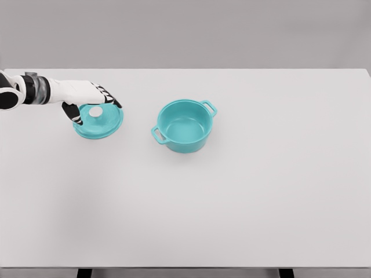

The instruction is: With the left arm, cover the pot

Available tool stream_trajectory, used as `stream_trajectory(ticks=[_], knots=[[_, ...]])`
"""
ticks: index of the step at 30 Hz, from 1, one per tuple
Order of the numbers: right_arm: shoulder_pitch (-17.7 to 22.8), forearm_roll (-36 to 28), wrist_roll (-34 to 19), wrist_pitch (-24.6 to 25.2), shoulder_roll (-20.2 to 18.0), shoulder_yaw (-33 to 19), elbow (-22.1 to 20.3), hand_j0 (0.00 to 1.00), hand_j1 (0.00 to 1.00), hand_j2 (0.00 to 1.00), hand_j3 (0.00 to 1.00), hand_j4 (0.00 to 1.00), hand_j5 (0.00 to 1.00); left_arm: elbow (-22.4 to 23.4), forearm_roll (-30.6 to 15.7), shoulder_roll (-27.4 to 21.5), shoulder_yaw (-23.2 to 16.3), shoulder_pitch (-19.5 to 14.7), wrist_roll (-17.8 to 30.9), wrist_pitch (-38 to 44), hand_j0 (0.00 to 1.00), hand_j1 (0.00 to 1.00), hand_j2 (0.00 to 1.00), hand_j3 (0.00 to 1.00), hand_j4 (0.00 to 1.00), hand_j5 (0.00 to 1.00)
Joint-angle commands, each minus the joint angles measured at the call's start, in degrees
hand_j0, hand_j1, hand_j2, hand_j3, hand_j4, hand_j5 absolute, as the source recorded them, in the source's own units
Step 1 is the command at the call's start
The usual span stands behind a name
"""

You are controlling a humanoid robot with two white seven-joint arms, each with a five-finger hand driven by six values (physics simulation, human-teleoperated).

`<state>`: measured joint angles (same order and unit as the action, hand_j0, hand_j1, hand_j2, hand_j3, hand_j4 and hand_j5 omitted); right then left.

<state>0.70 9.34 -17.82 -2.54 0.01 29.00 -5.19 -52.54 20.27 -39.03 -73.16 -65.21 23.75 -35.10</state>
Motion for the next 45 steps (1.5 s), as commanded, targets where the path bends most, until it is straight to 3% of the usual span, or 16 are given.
stream_trajectory(ticks=[1, 7, 29, 40, 45], knots=[[0.0, 0.0, 0.0, 0.0, 0.0, 0.0, 0.0, 1.0, 1.0, 1.0, 1.0, 1.0, 1.0, 0.3, -0.1, 0.2, 0.1, 0.0, 0.0, 0.1, 0.85, 0.85, 0.85, 0.85, 0.85, 0.85], [0.0, 0.0, 0.0, 0.0, 0.0, 0.0, 0.0, 1.0, 1.0, 1.0, 1.0, 1.0, 1.0, 1.3, 1.0, 0.3, 0.1, 0.0, 0.0, 0.1, 0.76, 0.76, 0.76, 0.76, 0.76, 0.76], [0.0, 0.0, 0.0, 0.0, 0.0, 0.0, 0.0, 1.0, 1.0, 1.0, 1.0, 1.0, 1.0, 3.5, 2.2, 1.9, 0.1, 0.3, 0.0, 0.1, 0.76, 0.76, 0.76, 0.76, 0.76, 0.76], [0.0, 0.0, 0.0, 0.0, 0.0, 0.0, 0.0, 1.0, 1.0, 1.0, 1.0, 1.0, 1.0, 3.4, 2.2, 2.2, 0.1, 0.4, 0.0, 0.1, 0.73, 0.73, 0.73, 0.73, 0.73, 0.73], [0.0, 0.0, 0.0, 0.0, 0.0, 0.0, 0.0, 1.0, 1.0, 1.0, 1.0, 1.0, 1.0, 3.4, 2.3, 2.2, 0.1, 0.4, 0.0, 0.1, 0.66, 0.66, 0.66, 0.66, 0.66, 0.66]])
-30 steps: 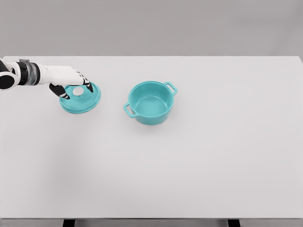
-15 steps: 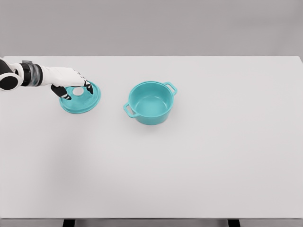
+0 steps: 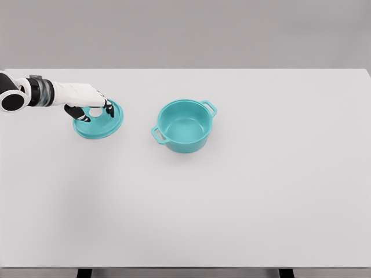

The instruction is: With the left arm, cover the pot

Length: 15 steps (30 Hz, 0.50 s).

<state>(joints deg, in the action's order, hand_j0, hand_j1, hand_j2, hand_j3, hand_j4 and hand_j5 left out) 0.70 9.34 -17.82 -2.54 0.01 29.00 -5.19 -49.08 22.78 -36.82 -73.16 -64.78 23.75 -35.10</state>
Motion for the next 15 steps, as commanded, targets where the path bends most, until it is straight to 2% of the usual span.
stream_trajectory(ticks=[1, 10, 15], knots=[[0.0, 0.0, 0.0, 0.0, 0.0, 0.0, 0.0, 1.0, 1.0, 1.0, 1.0, 1.0, 1.0, 0.0, -0.2, 0.0, 0.1, 0.0, 0.0, 0.1, 0.64, 0.64, 0.64, 0.64, 0.64, 0.64], [0.0, 0.0, 0.0, 0.0, 0.0, 0.0, 0.0, 1.0, 1.0, 1.0, 1.0, 1.0, 1.0, -0.1, -0.2, 0.1, 0.1, 0.1, 0.0, 0.1, 0.55, 0.55, 0.55, 0.55, 0.55, 0.55], [0.0, 0.0, 0.0, 0.0, 0.0, 0.0, 0.0, 1.0, 1.0, 1.0, 1.0, 1.0, 1.0, -0.1, -0.2, 0.0, 0.1, 0.1, 0.0, 0.1, 0.54, 0.54, 0.54, 0.54, 0.54, 0.54]])
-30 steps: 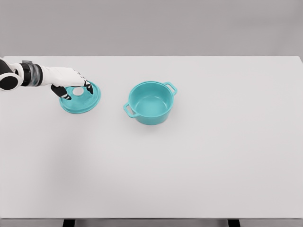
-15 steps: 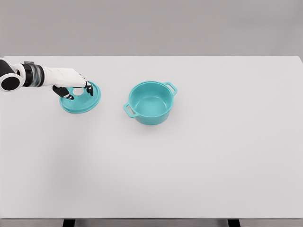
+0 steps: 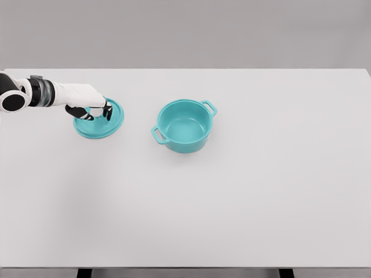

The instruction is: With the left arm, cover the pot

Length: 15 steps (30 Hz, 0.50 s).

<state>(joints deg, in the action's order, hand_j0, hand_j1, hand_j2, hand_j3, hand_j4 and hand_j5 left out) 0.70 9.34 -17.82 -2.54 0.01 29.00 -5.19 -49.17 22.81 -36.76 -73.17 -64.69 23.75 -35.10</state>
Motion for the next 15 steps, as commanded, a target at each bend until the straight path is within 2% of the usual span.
stream_trajectory(ticks=[1, 14, 15], knots=[[0.0, 0.0, 0.0, 0.0, 0.0, 0.0, 0.0, 1.0, 1.0, 1.0, 1.0, 1.0, 1.0, -0.1, -0.2, -0.1, 0.1, 0.0, 0.0, 0.1, 0.54, 0.54, 0.54, 0.54, 0.54, 0.54], [0.0, 0.0, 0.0, 0.0, 0.0, 0.0, 0.0, 1.0, 1.0, 1.0, 1.0, 1.0, 1.0, -0.9, -0.7, -2.8, 0.1, -1.2, 0.2, 0.1, 0.54, 0.54, 0.54, 0.54, 0.54, 0.54], [0.0, 0.0, 0.0, 0.0, 0.0, 0.0, 0.0, 1.0, 1.0, 1.0, 1.0, 1.0, 1.0, -1.2, -0.8, -2.9, 0.1, -1.8, 1.5, 0.1, 0.54, 0.54, 0.54, 0.54, 0.54, 0.54]])
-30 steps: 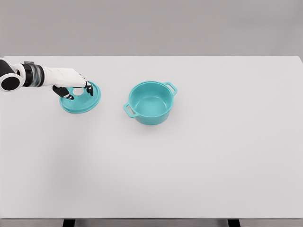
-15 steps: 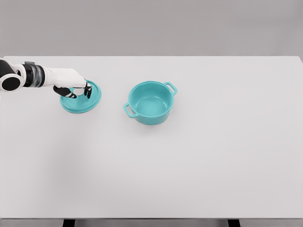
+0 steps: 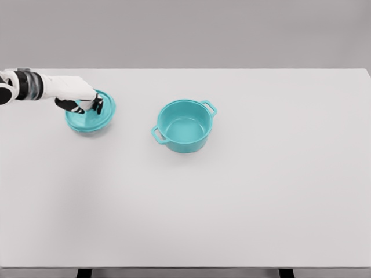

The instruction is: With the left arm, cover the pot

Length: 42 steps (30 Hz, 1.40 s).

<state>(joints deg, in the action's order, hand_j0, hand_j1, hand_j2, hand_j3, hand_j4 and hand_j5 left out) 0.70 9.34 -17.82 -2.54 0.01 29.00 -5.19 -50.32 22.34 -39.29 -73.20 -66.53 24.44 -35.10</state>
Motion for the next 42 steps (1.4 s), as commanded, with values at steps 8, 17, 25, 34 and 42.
stream_trajectory(ticks=[8, 17, 25, 34, 42], knots=[[0.0, 0.0, 0.0, 0.0, 0.0, 0.0, 0.0, 1.0, 1.0, 1.0, 1.0, 1.0, 1.0, -8.5, -3.7, -2.7, 0.2, -0.4, 5.0, 0.1, 0.54, 0.54, 0.54, 0.54, 0.54, 0.54], [0.0, 0.0, 0.0, 0.0, 0.0, 0.0, 0.0, 1.0, 1.0, 1.0, 1.0, 1.0, 1.0, -17.0, -8.3, -3.2, 0.2, -1.8, 9.9, 0.1, 0.54, 0.54, 0.54, 0.54, 0.54, 0.54], [0.0, 0.0, 0.0, 0.0, 0.0, 0.0, 0.0, 1.0, 1.0, 1.0, 1.0, 1.0, 1.0, -20.5, -9.6, -3.2, 0.2, -3.6, 10.6, 0.1, 0.54, 0.54, 0.54, 0.54, 0.54, 0.54], [0.0, 0.0, 0.0, 0.0, 0.0, 0.0, 0.0, 1.0, 1.0, 1.0, 1.0, 1.0, 1.0, -21.7, -15.0, -1.8, 0.2, -6.3, 10.6, 0.1, 0.55, 0.55, 0.55, 0.55, 0.55, 0.55], [0.0, 0.0, 0.0, 0.0, 0.0, 0.0, 0.0, 1.0, 1.0, 1.0, 1.0, 1.0, 1.0, -21.7, -15.0, 2.4, 0.2, -6.9, 10.6, 0.1, 0.54, 0.54, 0.54, 0.54, 0.54, 0.54]])
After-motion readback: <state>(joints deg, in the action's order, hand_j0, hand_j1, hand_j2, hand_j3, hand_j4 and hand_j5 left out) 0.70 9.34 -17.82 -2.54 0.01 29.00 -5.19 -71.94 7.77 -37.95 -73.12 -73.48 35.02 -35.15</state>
